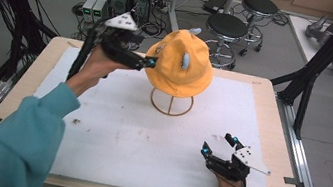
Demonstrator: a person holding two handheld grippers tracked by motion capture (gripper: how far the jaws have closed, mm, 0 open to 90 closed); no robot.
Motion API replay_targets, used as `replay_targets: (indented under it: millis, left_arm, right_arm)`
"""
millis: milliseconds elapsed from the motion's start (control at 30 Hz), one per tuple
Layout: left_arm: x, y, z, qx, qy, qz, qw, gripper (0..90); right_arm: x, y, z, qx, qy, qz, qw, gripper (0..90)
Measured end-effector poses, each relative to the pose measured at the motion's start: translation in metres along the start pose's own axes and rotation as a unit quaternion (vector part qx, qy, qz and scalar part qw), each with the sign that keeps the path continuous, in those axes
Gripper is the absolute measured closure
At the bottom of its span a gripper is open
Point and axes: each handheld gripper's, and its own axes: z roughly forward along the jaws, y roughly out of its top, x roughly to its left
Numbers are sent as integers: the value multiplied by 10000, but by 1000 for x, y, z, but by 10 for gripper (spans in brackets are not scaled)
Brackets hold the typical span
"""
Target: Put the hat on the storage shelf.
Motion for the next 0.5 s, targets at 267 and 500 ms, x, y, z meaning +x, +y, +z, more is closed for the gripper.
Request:
replay_targets:
  millis: [267, 500]
  left_arm:
    - [-2, -88, -73, -444, 249, 140, 9986, 88]
    - [-3, -156, -107, -635, 359, -33, 9973, 89]
  right_arm:
    - [0, 0, 0, -14, -26, -16, 10000, 109]
    - [0, 0, 0, -8, -57, -18, 10000, 109]
